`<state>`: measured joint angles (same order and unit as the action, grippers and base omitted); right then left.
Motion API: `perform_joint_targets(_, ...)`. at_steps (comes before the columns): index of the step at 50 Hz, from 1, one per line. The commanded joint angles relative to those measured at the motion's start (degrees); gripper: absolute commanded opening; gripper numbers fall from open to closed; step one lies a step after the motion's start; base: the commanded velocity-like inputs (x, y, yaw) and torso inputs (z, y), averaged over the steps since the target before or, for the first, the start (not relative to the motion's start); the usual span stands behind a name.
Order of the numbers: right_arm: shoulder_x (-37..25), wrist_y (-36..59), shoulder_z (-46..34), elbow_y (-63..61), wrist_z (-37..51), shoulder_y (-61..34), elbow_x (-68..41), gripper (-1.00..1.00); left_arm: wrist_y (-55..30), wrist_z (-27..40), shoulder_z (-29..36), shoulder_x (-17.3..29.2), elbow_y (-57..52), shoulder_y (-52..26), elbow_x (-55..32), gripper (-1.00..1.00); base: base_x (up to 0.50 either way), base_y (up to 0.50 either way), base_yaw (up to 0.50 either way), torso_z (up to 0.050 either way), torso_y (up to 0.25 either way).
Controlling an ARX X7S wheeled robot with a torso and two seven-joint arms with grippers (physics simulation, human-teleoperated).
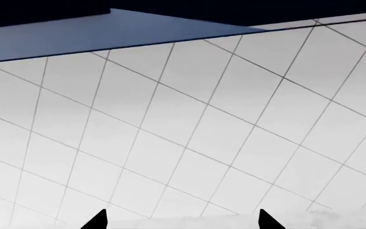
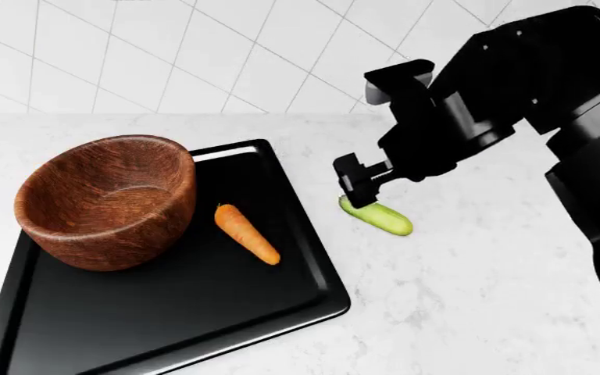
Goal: Place the two vegetables and bowl onto the tray for setting up a vegetable dip station.
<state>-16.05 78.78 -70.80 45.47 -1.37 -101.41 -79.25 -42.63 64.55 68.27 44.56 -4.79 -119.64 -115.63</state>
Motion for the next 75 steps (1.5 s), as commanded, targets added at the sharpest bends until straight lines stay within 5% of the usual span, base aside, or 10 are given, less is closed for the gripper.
perform_joint_targets(1, 1.05, -0.04, -4.21, -0.73, -3.36, 3.22, 2.56, 1.0, 0.09, 0.34, -0.13, -0.42, -0.2, 0.37, 0.03, 1.0, 0.0, 0.0, 0.0, 0.0, 0.0)
perform_joint_targets(33, 8.55, -4.14, -14.41, 7.33, -15.37, 5.81, 11.16, 1.0, -0.47, 0.15, -0.75, -0.76, 0.71, 0.39, 0.17, 1.0, 0.0, 0.0, 0.0, 0.0, 0.0)
perform_joint_targets(38, 12.96, -8.51, -18.3, 19.93, -21.45, 6.43, 16.08, 1.0, -0.46, 0.0, -0.88, -0.31, 0.39, 0.71, 0.3, 1.0, 0.0, 0.0, 0.0, 0.0, 0.0)
perform_joint_targets(39, 14.72, -10.07, -20.72, 24.77, -25.28, 7.08, 18.56, -1.0, -0.4, 0.22, -0.89, -0.13, 0.08, 0.87, 0.24, 1.0, 0.0, 0.0, 0.0, 0.0, 0.0)
perform_joint_targets(52, 15.27, -9.44, -6.53, 29.47, -28.43, 9.64, 36.83, -1.0, -0.4, 0.54, -0.89, -0.28, -0.02, 1.4, 0.41, 1.0, 0.0, 0.0, 0.0, 0.0, 0.0)
perform_joint_targets(63, 15.63, -9.61, -4.93, 26.44, -31.02, 7.38, 44.1, -1.0, -0.85, 1.08, -1.33, -0.26, 0.8, 0.55, -0.36, 1.0, 0.0, 0.0, 0.0, 0.0, 0.0)
perform_joint_targets(71, 4.53, 10.36, 8.67, -5.29, -13.89, 2.57, 34.13, -1.0, -1.59, 1.24, -1.67, -0.48, 1.28, -0.45, -1.08, 1.0, 0.0, 0.0, 0.0, 0.0, 0.0)
perform_joint_targets(75, 0.41, 11.16, 4.51, -9.58, 2.31, -1.91, 11.19, -1.0, -1.67, 1.6, -1.77, 0.21, 0.93, -0.24, -1.45, 1.0, 0.0, 0.0, 0.0, 0.0, 0.0)
